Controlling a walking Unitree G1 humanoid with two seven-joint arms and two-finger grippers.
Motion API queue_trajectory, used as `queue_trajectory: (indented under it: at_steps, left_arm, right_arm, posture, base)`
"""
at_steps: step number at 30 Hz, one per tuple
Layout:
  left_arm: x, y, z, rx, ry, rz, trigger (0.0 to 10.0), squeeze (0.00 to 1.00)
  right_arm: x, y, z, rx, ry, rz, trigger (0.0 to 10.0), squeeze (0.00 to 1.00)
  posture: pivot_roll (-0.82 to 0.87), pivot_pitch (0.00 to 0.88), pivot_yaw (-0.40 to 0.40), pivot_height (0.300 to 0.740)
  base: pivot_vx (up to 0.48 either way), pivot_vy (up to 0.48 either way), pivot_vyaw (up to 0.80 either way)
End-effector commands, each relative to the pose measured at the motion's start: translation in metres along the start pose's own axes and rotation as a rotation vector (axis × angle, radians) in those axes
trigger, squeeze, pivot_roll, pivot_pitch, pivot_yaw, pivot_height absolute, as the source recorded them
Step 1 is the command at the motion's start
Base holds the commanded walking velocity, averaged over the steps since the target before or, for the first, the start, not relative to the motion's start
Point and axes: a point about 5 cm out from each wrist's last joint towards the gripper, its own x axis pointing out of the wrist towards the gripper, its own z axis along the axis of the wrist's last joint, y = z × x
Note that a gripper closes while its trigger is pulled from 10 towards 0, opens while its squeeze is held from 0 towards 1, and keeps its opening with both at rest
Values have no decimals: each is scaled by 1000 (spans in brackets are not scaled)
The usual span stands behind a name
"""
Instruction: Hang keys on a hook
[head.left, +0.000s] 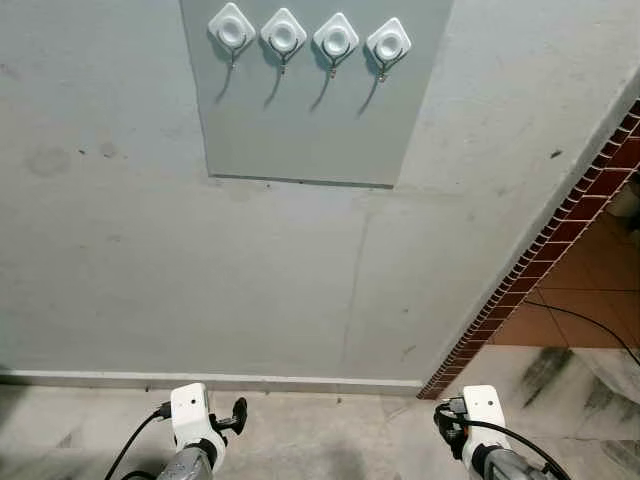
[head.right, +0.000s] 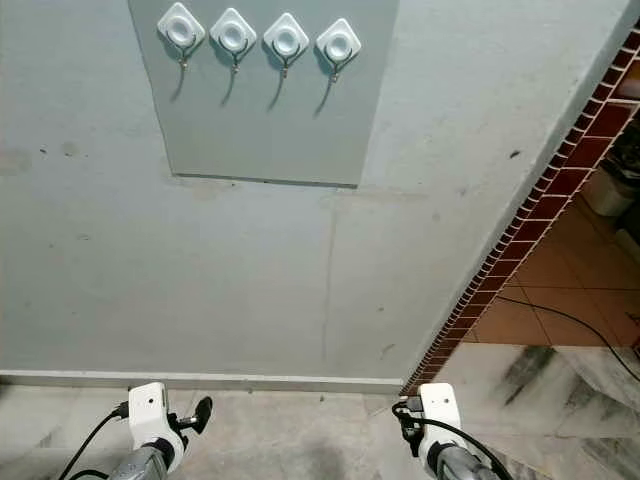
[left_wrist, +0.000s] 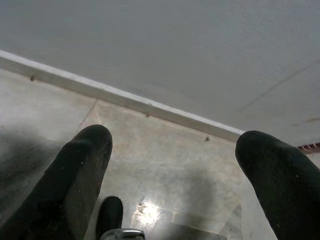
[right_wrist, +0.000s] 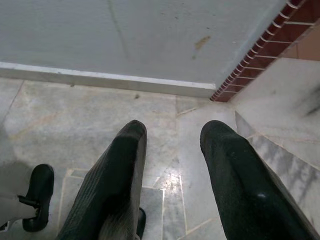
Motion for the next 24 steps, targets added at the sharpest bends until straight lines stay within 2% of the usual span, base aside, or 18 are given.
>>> queue_trajectory:
  at_steps: [1, 13, 24]
  left_arm:
    - [1, 0, 2, 4, -9, 6, 10000, 0]
    - [2, 2, 7, 11, -22, 2, 10000, 0]
    - [6, -5, 13, 43, -16, -39, 10000, 0]
  right_arm:
    - [0, -2, 1, 0, 8, -7, 10000, 0]
    - [3, 3, 4, 6, 0, -13, 10000, 0]
    - [0, 1, -1, 25, -9, -30, 10000, 0]
  posture:
    - [109, 0, -111, 721]
    - [90, 0, -79, 721]
    - [44, 0, -48, 721]
  base:
    - [0, 0, 0]
    - [0, 0, 0]
    - [0, 0, 0]
